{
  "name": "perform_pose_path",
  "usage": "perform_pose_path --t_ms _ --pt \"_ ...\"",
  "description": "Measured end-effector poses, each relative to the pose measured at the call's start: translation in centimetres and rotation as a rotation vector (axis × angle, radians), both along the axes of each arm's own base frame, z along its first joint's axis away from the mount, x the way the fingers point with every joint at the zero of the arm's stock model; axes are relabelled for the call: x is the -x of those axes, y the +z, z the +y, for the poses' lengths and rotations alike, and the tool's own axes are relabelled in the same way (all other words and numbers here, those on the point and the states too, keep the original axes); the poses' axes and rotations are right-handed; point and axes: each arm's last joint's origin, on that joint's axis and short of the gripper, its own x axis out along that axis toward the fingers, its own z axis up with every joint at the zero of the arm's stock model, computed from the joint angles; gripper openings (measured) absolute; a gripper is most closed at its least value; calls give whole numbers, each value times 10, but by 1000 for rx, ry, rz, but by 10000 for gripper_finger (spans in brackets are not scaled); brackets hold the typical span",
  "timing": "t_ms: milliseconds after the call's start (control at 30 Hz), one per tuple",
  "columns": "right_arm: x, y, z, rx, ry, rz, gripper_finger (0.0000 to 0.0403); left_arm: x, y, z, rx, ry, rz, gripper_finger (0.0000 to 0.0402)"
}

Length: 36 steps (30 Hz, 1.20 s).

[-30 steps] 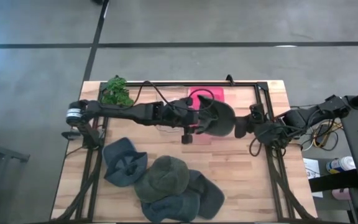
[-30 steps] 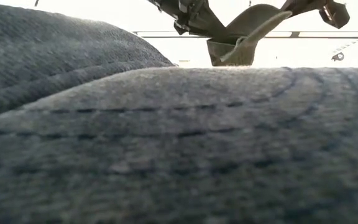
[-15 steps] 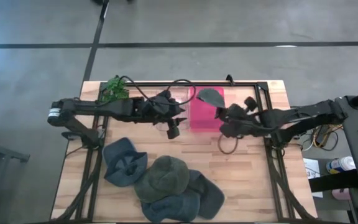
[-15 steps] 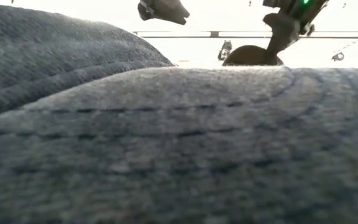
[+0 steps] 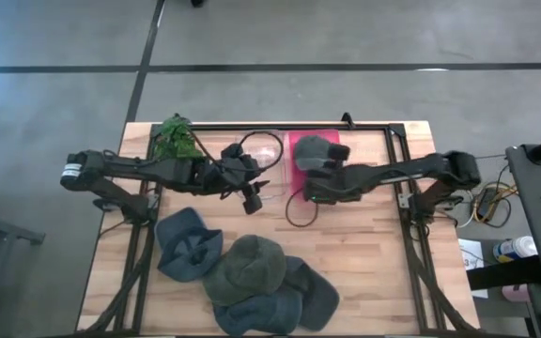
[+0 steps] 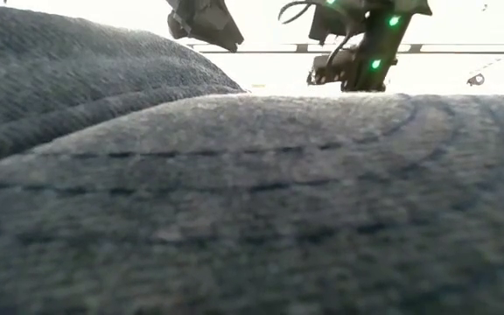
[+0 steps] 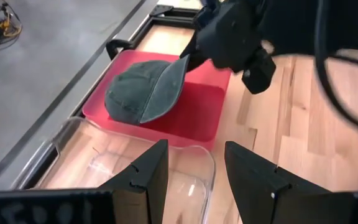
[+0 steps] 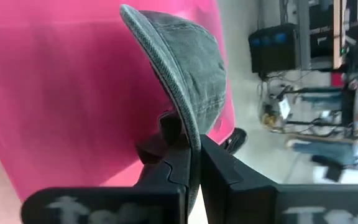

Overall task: Pick & Place hat
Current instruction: Put the right green cap into the red bin, then put the green cap into the red bin

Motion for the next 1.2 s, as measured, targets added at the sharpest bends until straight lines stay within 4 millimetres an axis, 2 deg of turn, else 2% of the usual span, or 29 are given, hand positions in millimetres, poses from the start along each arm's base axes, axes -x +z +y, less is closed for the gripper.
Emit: perform_pose_path --t_ms 167,367,533,633,833,1033,1100,1200 --pt "-18 -14 -5 14 49 130 13 0 -7 -2 15 4 10 151" --pt "-24 -19 -5 -10 27 133 21 0 -8 -2 12 1 11 151" --pt "-23 -15 -5 -171 18 45 82 0 -7 -2 12 1 9 151" --pt "-21 -13 -5 -190 24 41 129 0 -7 -2 12 0 6 151" --pt "-9 1 3 -242 43 35 205 0 -7 -3 39 4 -9 151" --pt "21 29 18 -302 -54 -156 225 -2 -7 -7 155 -96 -21 151" --pt "35 40 26 -378 -91 -247 225 -3 -8 -10 201 -154 -16 151" --pt "52 46 41 -617 -141 -365 226 -6 -12 -15 254 -271 14 151"
